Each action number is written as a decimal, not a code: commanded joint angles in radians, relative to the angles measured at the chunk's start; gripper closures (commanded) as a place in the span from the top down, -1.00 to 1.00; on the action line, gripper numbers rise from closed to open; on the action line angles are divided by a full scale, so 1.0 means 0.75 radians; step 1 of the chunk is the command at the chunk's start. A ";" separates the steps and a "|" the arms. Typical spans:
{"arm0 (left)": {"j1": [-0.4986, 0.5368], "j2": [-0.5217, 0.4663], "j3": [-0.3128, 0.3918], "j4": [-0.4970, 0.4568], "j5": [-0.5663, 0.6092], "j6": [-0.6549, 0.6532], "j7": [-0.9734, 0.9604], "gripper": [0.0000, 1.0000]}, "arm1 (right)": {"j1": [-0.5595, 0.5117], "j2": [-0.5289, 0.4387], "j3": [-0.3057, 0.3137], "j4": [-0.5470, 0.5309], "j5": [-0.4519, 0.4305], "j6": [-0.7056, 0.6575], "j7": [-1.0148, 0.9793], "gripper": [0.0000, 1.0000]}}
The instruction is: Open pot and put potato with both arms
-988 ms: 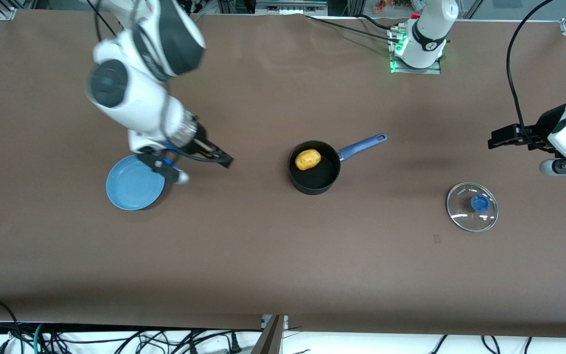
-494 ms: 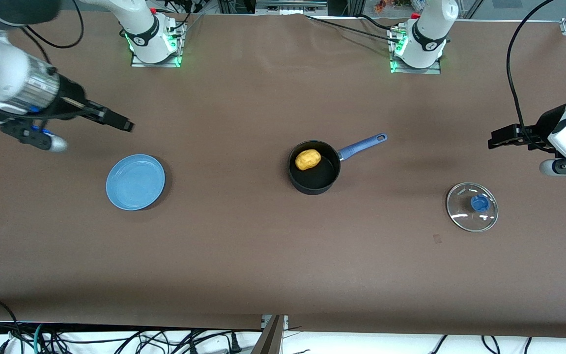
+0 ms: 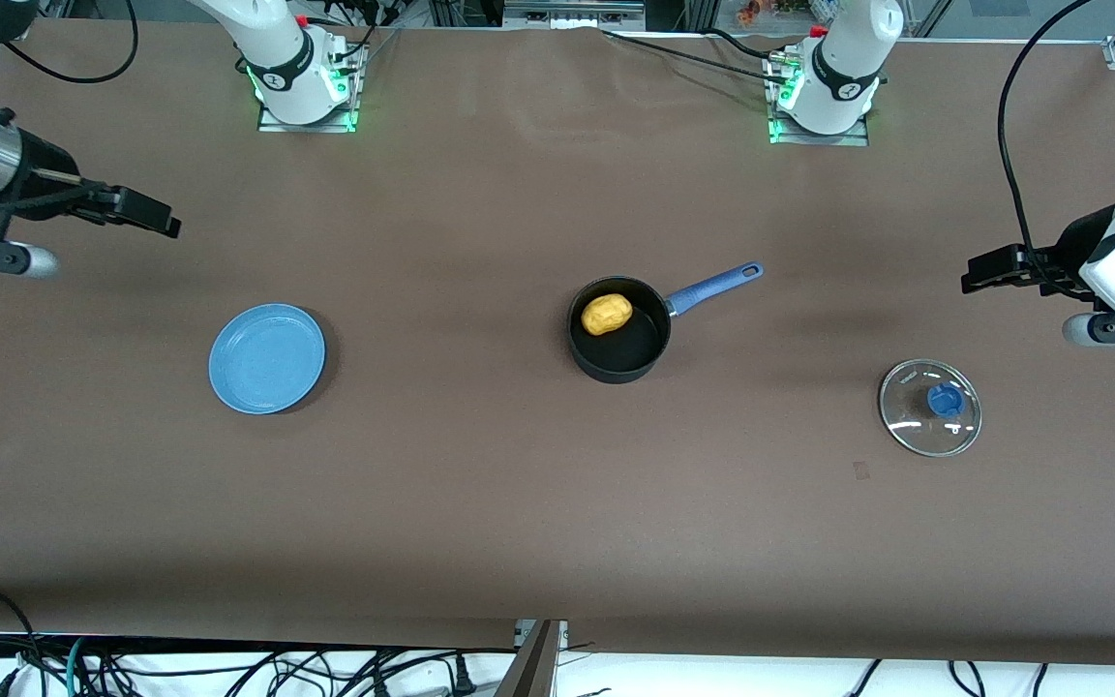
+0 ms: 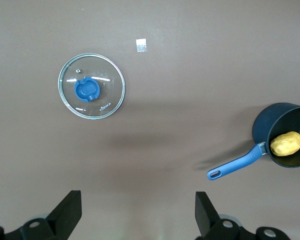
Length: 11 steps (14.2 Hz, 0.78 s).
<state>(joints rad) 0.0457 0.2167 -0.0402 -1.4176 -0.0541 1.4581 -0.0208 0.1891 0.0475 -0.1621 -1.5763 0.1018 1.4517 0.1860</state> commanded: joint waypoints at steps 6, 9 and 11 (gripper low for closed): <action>0.005 0.012 0.003 0.031 -0.030 -0.020 -0.007 1.00 | -0.144 -0.037 0.147 -0.021 -0.127 0.022 -0.135 0.99; 0.005 0.012 0.003 0.031 -0.030 -0.020 -0.007 1.00 | -0.140 -0.031 0.153 -0.011 -0.162 0.030 -0.133 0.99; 0.005 0.012 0.003 0.031 -0.030 -0.020 -0.007 1.00 | -0.140 -0.006 0.151 0.005 -0.160 0.032 -0.142 0.99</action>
<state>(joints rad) 0.0457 0.2167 -0.0402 -1.4176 -0.0541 1.4581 -0.0207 0.0934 0.0392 -0.0599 -1.5807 -0.0019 1.4683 0.1022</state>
